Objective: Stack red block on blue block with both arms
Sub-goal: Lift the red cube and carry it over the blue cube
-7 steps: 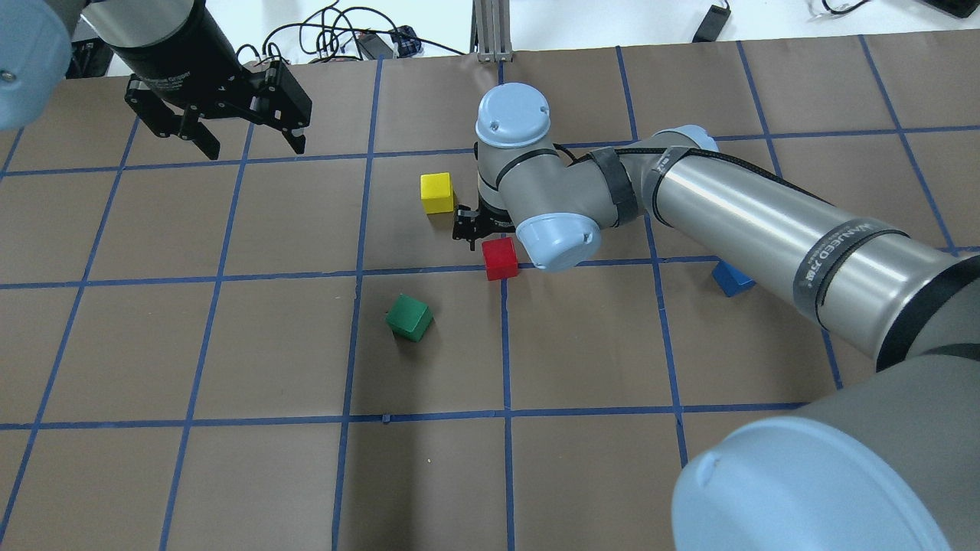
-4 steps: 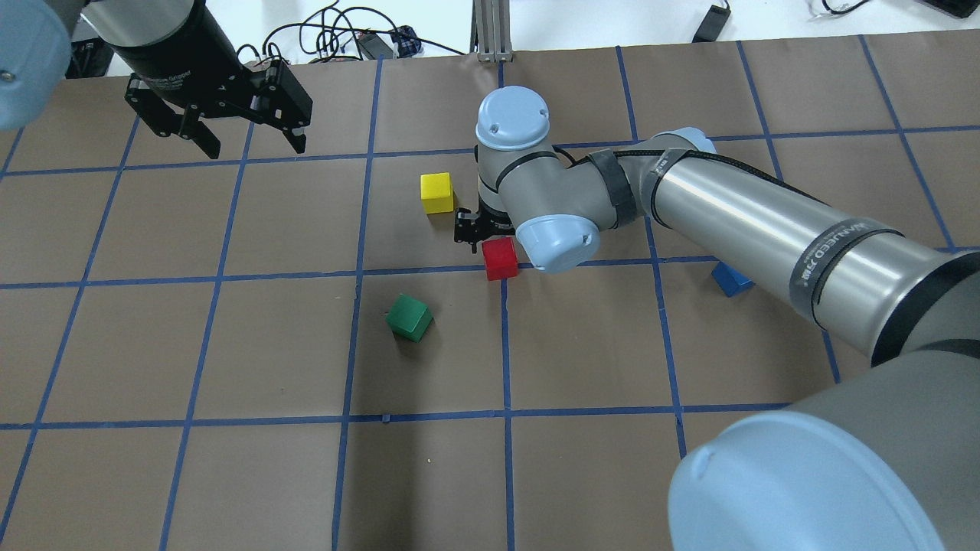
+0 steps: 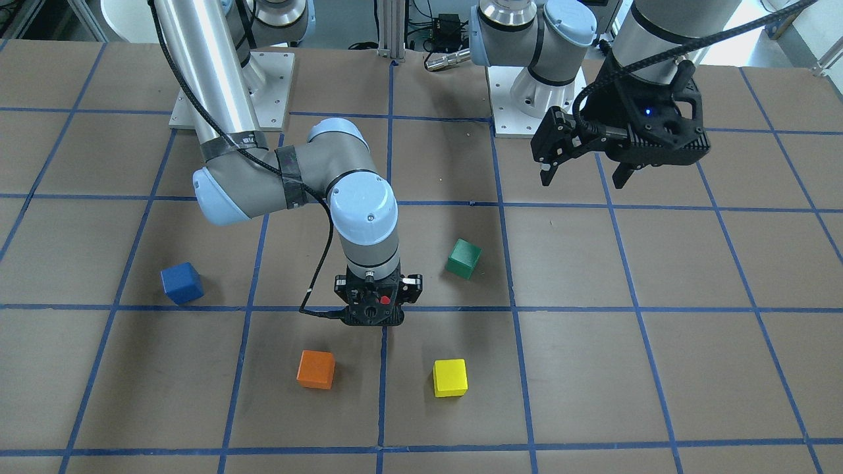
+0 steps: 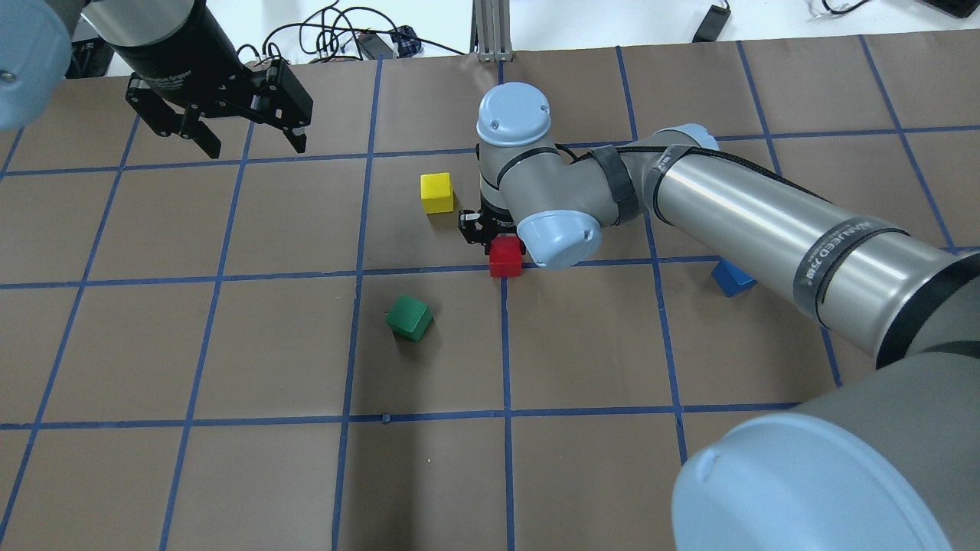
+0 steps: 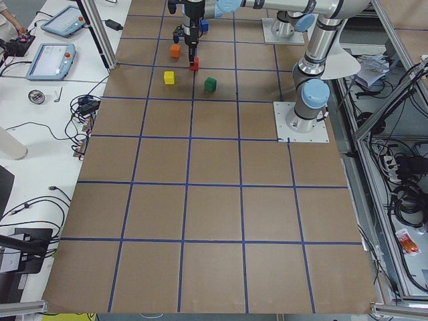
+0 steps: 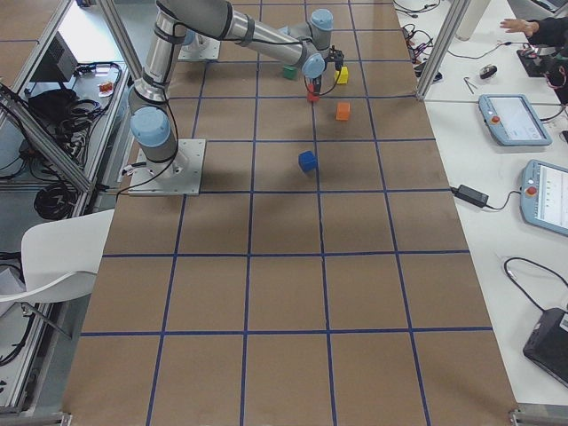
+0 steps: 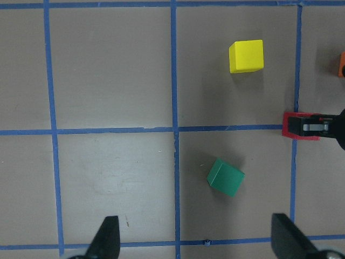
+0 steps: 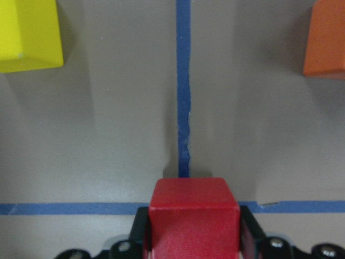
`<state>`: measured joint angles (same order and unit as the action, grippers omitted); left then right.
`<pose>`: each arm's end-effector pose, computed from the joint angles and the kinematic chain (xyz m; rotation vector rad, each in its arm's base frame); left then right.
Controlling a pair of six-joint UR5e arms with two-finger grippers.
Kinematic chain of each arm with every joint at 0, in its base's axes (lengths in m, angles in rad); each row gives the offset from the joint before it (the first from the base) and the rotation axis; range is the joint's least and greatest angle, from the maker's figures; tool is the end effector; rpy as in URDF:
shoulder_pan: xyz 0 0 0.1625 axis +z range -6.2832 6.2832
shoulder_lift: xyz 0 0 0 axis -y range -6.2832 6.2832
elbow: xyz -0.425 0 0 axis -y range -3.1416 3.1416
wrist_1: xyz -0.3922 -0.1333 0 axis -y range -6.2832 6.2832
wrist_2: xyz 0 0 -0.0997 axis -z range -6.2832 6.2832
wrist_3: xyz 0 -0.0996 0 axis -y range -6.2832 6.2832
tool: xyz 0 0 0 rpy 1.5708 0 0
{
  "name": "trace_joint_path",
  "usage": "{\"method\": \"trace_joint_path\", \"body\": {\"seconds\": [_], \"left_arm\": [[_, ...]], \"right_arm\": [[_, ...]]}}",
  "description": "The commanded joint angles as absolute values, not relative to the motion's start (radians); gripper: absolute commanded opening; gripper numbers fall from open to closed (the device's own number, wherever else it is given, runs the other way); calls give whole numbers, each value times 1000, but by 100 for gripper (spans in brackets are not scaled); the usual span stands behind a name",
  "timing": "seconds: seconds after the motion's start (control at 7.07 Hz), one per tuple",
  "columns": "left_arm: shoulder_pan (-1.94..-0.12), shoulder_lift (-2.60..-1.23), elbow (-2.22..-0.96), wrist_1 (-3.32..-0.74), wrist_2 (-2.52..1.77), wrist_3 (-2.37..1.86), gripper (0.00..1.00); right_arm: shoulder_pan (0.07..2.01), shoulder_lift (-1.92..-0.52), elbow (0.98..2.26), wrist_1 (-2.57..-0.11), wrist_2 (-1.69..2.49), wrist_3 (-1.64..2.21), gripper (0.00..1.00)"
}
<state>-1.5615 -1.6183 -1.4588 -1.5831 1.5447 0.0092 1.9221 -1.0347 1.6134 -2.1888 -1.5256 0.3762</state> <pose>-0.1311 -0.5176 0.5181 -0.0009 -3.1149 0.0817 0.3527 -0.5619 0.2179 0.0370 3.0850 -0.0319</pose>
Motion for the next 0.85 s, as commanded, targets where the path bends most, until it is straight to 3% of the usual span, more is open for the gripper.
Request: {"method": "trace_joint_path", "body": {"seconds": [0.0, 0.42, 0.71], "left_arm": [[-1562, -1620, -1459, -1582, 1545, 9, 100], [-1562, -1618, -1460, -1582, 1543, 9, 100], [-1565, -1620, -1460, -1582, 1545, 8, 100]], "right_arm": [[1878, -1115, 1586, -2044, -1529, 345, 0], [1674, -1279, 1594, -1808, -1531, 121, 0], [1559, -1299, 1620, -1808, -1535, -15, 0]]}}
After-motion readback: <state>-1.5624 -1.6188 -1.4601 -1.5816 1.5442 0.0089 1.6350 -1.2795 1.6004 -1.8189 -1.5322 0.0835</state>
